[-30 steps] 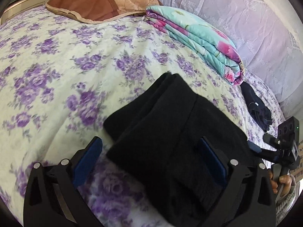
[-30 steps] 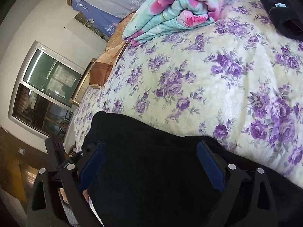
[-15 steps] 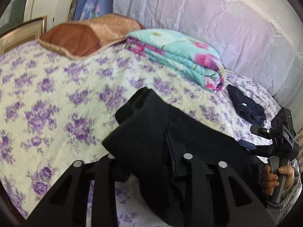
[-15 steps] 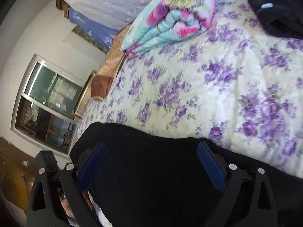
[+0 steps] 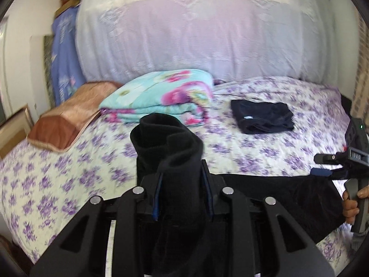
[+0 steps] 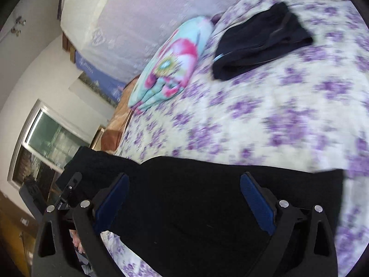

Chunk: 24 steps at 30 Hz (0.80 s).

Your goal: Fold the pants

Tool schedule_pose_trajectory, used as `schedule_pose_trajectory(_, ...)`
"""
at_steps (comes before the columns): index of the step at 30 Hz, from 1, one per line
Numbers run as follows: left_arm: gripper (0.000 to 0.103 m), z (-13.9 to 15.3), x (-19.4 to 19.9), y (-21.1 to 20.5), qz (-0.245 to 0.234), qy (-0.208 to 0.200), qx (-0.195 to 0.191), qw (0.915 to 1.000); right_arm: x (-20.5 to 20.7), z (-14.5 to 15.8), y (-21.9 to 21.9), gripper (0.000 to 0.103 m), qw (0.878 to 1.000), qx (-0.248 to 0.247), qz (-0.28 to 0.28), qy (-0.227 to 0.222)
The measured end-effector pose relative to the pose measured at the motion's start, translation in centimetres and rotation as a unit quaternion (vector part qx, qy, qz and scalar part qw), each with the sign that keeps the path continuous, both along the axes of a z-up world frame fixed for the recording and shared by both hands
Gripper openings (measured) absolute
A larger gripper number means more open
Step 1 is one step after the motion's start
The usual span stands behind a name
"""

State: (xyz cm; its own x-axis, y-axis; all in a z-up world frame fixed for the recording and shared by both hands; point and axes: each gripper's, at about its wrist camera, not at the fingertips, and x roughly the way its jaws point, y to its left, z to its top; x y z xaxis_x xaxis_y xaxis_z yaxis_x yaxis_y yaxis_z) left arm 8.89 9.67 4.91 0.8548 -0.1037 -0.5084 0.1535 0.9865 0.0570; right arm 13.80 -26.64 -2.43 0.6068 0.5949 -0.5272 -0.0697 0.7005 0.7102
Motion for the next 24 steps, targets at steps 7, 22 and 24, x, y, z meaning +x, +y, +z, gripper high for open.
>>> schedule_pose_trajectory(7,0.026,-1.2,-1.2,-12.8,-0.093,-0.004,0.058,0.994,-4.8,-2.2,-8.2,0.098,0.995,0.045,-0.085,-0.013)
schedule_pose_trajectory(22,0.037,-9.6,-6.6,-31.6,-0.23,0.029,0.131,0.964,-8.0,-5.6,-15.2,0.098,0.978,0.131,-0.159,-0.026)
schedule_pose_trajectory(24,0.057,-9.8,-7.3,-32.1,-0.251,0.034,0.12,0.9599,-8.2,-5.6,-15.3,0.098,0.978,0.134,-0.159,-0.028)
